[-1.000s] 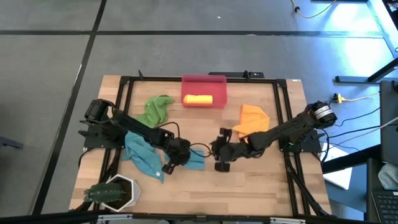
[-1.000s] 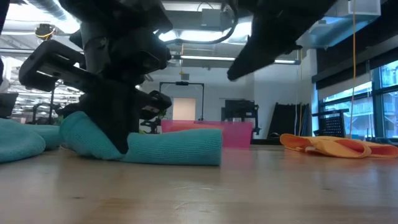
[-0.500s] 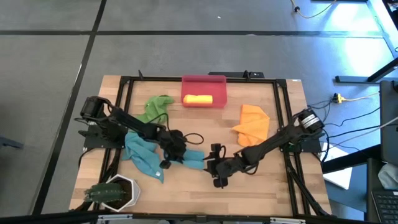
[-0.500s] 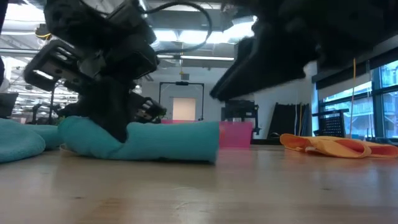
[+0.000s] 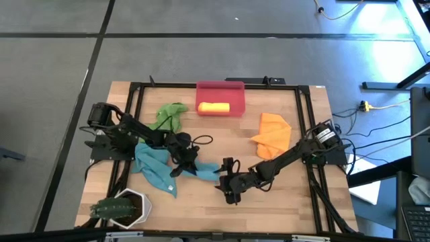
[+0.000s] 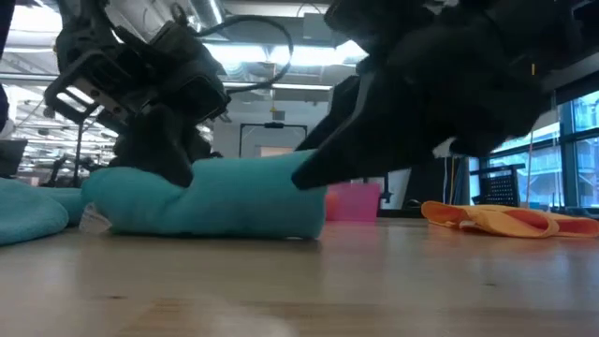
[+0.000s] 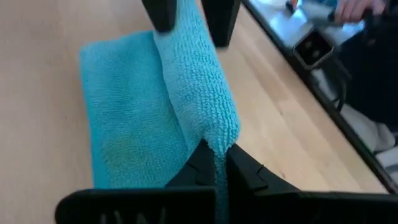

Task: Roll microfiber towels into tight, uniform cylinder then place into a basket
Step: Roll the left blue microfiber cloth

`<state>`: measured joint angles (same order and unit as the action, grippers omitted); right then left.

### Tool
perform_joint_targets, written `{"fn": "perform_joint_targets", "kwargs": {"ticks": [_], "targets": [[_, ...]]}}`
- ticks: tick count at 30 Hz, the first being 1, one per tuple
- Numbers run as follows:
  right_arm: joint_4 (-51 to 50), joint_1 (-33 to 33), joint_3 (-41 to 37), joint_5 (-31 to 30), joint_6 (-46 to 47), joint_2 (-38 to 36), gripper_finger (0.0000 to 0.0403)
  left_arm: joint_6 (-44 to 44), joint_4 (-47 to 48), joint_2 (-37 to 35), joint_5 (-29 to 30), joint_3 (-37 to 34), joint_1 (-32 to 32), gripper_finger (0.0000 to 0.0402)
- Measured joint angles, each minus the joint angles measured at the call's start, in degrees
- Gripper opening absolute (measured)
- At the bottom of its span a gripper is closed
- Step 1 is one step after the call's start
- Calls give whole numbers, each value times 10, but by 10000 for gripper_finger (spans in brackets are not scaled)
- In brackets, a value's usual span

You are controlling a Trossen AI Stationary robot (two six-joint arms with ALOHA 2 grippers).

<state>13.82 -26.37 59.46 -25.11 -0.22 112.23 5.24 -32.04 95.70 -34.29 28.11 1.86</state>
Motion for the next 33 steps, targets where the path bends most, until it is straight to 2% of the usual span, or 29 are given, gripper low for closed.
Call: {"fn": "perform_joint_targets", "kwargs": {"ticks": [7, 22, 26, 33], "targets": [[2, 0, 2, -67, -5, 7, 300, 30, -16, 0, 0, -23, -11, 0], [37, 0, 2, -84, -18, 7, 298, 49, 13, 0, 41, -34, -17, 0], [47, 3, 2, -83, -19, 7, 273, 38, 28, -1, 50, -34, -22, 0], [45, 20, 2, -64, -16, 7, 189, 18, 30, -1, 61, -34, -22, 0]]}}
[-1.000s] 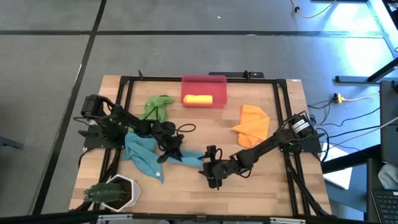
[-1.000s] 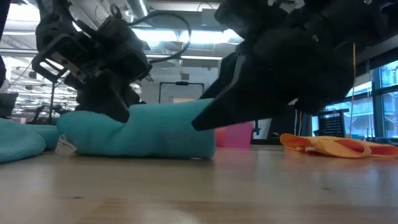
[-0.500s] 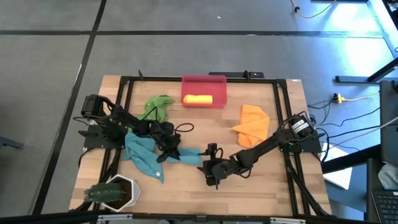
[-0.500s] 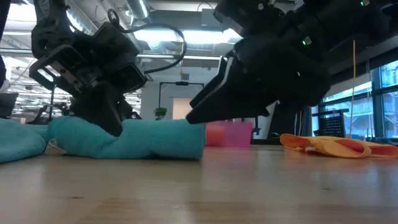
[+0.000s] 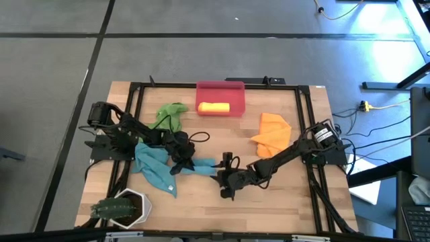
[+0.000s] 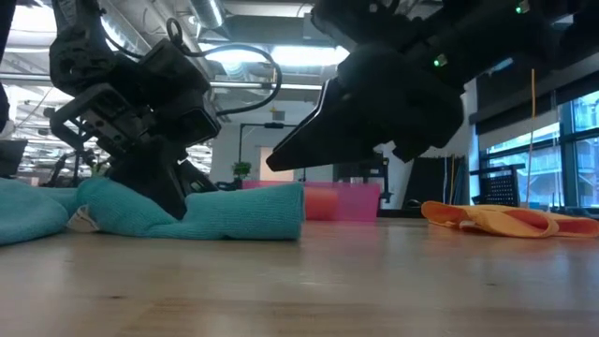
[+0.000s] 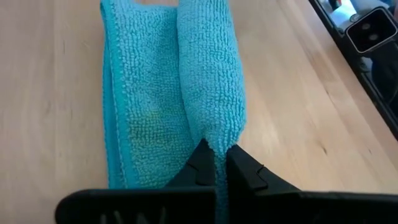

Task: Roll microfiber towels into tight, uniform cylinder then place into a basket
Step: Roll the left blue microfiber cloth

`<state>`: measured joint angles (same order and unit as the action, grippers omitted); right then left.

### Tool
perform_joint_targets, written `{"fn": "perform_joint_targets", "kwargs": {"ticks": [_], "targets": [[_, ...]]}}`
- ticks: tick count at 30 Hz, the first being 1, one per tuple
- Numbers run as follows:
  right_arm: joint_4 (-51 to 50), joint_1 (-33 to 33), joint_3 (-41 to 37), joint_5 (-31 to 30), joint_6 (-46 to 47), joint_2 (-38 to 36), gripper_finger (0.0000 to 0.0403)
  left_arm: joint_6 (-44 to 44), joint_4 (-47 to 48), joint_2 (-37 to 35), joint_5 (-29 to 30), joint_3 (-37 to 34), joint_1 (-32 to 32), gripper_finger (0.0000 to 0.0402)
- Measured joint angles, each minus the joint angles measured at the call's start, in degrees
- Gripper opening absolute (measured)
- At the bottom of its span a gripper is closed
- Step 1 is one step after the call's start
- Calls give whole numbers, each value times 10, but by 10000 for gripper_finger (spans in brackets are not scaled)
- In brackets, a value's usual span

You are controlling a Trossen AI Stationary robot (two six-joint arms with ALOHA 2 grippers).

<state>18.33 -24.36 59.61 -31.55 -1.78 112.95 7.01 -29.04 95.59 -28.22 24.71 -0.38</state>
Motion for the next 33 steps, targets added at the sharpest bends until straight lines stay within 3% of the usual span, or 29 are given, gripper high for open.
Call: {"fn": "perform_joint_targets", "kwargs": {"ticks": [7, 12, 16, 24, 33], "targets": [[-3, 38, 0, -12, -7, 0, 137, -14, -2, 0, 11, 1, 3, 0], [-42, 97, 0, 89, 41, 0, 99, -17, -2, 0, 15, 1, 10, 0], [-64, 117, 0, 122, 29, 0, 64, -31, 1, 1, 30, 8, 18, 0], [-171, 107, 0, 122, 48, 0, 6, -71, 50, 2, 56, 65, 27, 0], [-315, 67, 0, 57, 138, -36, 7, -75, 66, 51, 48, 119, 42, 0]]}}
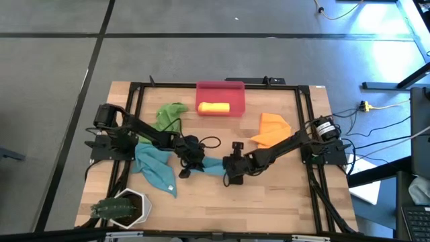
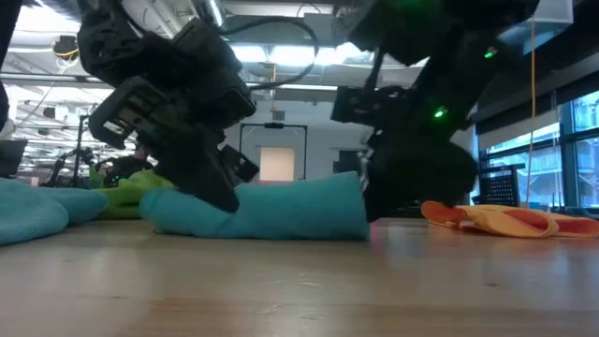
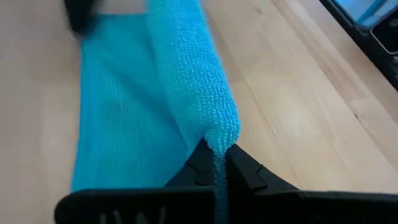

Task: Roll microfiber towels into tight, uniform cylinder then place into a basket
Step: Roll the left blue microfiber cloth

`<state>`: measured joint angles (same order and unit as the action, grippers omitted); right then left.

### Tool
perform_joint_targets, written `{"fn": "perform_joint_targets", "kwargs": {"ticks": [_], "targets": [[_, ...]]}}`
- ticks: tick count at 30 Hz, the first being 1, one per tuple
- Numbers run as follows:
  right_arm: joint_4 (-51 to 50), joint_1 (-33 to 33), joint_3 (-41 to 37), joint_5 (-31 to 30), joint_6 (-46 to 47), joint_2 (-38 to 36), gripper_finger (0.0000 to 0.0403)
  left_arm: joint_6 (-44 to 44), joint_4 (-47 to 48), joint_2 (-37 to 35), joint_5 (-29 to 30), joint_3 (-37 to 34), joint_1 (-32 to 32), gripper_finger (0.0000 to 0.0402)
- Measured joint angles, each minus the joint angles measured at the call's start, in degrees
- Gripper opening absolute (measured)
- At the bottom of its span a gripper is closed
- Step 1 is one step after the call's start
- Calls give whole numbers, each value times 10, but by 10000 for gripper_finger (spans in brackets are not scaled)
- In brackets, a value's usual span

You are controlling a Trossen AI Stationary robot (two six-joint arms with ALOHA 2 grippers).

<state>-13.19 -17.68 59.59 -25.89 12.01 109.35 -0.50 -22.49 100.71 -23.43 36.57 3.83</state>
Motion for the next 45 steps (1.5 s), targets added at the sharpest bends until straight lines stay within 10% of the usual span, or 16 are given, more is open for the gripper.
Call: {"fn": "perform_joint_targets", "kwargs": {"ticks": [14, 33, 45], "targets": [[40, -46, -1, -9, 25, -65, 31, 51, -21, 31, -77, 7, -32, 0], [170, -5, 1, 76, 60, 39, 10, 61, -20, 31, -82, 7, -45, 3], [147, 19, 2, 110, 118, 41, 5, 23, 43, -8, -69, 7, -44, 105]]}}
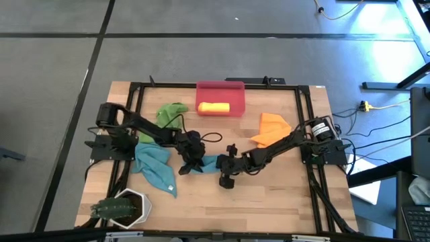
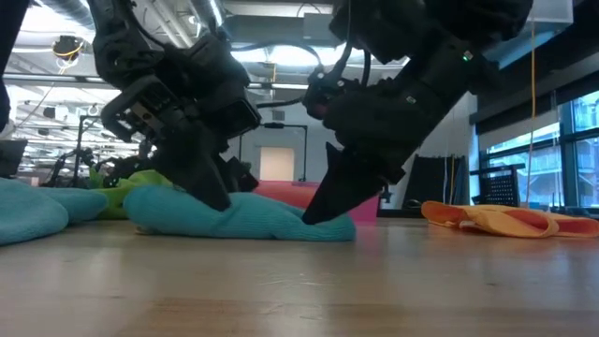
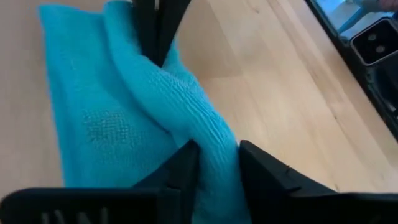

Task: Roll microfiber towels into tight, uniform cylinder then place into a basket
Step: Roll the left blue microfiber cloth

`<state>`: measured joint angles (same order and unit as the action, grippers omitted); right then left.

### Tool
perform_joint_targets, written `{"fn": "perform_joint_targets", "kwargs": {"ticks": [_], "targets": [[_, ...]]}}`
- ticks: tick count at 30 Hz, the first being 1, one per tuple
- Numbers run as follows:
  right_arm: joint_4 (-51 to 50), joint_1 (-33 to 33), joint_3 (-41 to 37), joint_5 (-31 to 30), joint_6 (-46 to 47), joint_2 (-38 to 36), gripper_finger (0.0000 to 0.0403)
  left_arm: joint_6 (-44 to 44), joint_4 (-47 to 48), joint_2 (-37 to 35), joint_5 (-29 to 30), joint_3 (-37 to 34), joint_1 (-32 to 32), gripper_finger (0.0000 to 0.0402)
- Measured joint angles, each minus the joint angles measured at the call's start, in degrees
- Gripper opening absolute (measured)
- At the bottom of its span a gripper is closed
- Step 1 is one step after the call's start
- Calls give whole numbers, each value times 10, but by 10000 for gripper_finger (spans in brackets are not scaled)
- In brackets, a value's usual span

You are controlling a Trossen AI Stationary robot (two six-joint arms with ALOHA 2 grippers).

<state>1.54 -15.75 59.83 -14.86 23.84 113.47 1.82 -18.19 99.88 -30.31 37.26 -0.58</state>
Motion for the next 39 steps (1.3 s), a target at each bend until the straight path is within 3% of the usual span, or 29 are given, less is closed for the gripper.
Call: {"fn": "perform_joint_targets", "kwargs": {"ticks": [9, 14, 20, 23, 32, 39], "targets": [[-11, 6, 0, 18, 44, 0, 5, -58, 144, -133, 128, 0, 3, 136], [-12, 17, -1, 36, 89, 0, 5, -95, 150, -163, 195, 0, 64, 146], [-11, 26, -2, 52, 119, 1, 5, -154, 131, -138, 362, 0, 158, 147], [-10, 30, -2, 63, 131, 1, 5, -168, 107, -124, 416, 0, 184, 148], [-8, 53, -2, 105, 165, 1, 5, -190, 103, -57, 451, 43, 202, 148], [-6, 67, -3, 125, 167, 1, 5, -185, 217, 10, 483, 124, 193, 164]]}}
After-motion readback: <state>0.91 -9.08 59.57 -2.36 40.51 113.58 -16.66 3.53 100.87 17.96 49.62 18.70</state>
